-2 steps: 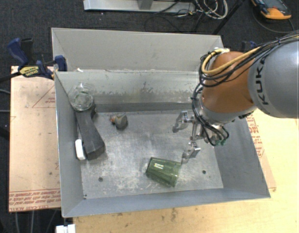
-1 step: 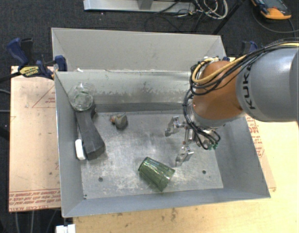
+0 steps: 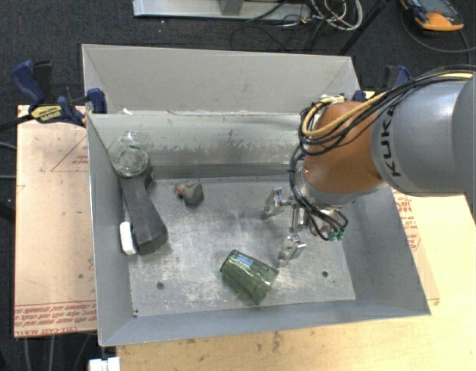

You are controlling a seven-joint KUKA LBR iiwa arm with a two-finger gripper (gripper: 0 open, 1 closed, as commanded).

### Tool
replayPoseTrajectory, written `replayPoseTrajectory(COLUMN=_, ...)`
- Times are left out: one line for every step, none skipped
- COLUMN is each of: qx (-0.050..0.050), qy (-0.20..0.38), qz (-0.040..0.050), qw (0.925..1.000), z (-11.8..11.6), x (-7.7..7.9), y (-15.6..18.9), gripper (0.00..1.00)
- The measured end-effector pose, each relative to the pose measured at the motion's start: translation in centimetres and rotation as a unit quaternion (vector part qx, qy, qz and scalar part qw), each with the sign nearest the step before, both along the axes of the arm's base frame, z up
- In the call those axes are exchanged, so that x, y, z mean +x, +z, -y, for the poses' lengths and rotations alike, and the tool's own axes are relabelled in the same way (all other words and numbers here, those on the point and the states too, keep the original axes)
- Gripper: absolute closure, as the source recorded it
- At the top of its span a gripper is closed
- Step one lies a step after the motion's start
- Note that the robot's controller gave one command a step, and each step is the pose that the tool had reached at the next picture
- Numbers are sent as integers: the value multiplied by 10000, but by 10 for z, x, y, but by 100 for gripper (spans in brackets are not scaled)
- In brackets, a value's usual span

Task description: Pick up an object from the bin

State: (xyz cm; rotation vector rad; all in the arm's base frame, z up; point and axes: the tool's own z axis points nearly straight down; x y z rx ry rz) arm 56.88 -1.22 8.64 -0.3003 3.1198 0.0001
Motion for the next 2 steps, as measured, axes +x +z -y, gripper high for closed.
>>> replayPoseTrajectory(qx=-9, qy=-2, qz=44, qw=10000, z=-5, x=-4, y=-11, gripper=0)
replayPoseTrajectory(qx=-1, qy=4, qz=10, qw=10000, z=-5, x=-5, y=-3, gripper=0)
